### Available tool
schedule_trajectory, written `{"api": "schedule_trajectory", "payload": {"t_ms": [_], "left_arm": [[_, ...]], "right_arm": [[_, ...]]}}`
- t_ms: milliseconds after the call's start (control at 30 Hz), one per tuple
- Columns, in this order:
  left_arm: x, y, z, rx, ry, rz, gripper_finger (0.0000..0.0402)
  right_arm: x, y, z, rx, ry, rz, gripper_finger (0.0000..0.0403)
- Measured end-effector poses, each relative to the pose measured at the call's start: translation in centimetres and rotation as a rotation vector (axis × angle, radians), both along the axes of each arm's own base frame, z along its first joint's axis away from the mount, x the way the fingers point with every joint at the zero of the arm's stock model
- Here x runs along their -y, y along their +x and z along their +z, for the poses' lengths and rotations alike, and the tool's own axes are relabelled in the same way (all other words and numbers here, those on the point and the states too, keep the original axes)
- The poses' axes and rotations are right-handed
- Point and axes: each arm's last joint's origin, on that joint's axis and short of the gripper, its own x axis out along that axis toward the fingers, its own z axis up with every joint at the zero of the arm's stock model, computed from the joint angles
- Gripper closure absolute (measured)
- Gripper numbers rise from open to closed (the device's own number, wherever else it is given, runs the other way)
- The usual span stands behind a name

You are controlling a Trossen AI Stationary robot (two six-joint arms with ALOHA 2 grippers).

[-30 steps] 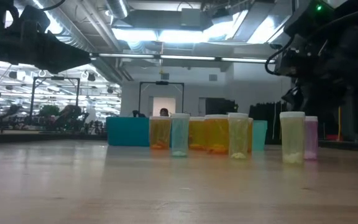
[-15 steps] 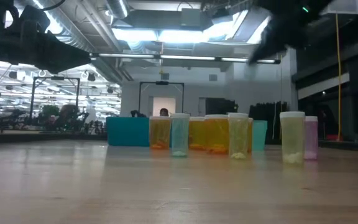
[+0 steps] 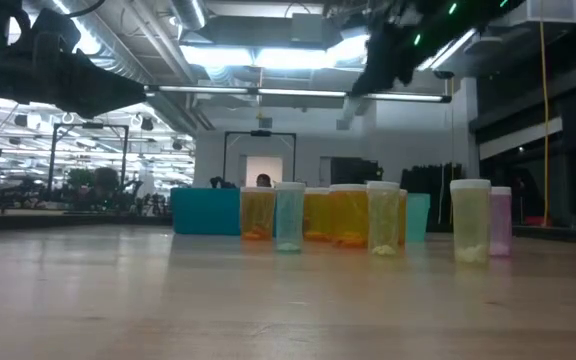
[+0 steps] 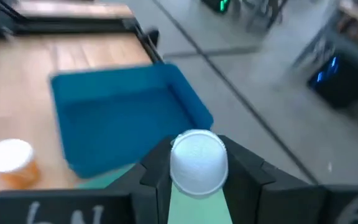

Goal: Pick and place medicine bottles into bin by pill shape (circle, oval)
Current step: Put the blue tablet bottle into the light blue bin, then put the pink tablet bottle into the light blue bin

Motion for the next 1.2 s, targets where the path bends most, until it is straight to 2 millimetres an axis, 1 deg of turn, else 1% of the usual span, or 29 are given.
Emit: {"api": "schedule_trajectory", "payload": {"t_ms": [167,267,367,467,567,700,800,1033,1200], "left_arm": [[0.0,0.0,0.0,0.0,0.0,0.0,0.0207],[0.0,0.0,0.0,0.0,0.0,0.0,0.0207],[0.0,0.0,0.0,0.0,0.0,0.0,0.0207],[0.0,0.0,0.0,0.0,0.0,0.0,0.0207],[0.0,0.0,0.0,0.0,0.0,0.0,0.0207],[0.0,0.0,0.0,0.0,-0.001,0.0,0.0207],[0.0,0.0,0.0,0.0,-0.001,0.0,0.0207],[0.0,0.0,0.0,0.0,0.0,0.0,0.0207],[0.0,0.0,0.0,0.0,0.0,0.0,0.0207]], "right_arm": [[4.3,1.3,-5.2,-0.113,0.164,-0.026,0.0293],[6.5,1.9,-8.3,-0.16,0.214,-0.061,0.0293],[8.2,2.3,-10.4,-0.18,0.254,-0.111,0.0293],[9.4,3.0,-11.8,-0.209,0.274,-0.131,0.0293],[10.1,3.7,-12.6,-0.233,0.291,-0.136,0.0292],[10.7,4.5,-13.1,-0.239,0.294,-0.135,0.0291],[10.9,4.8,-13.4,-0.232,0.313,-0.152,0.0285],[10.9,4.8,-13.4,-0.236,0.314,-0.154,0.0235],[10.8,4.8,-13.3,-0.238,0.312,-0.151,0.0214]]}}
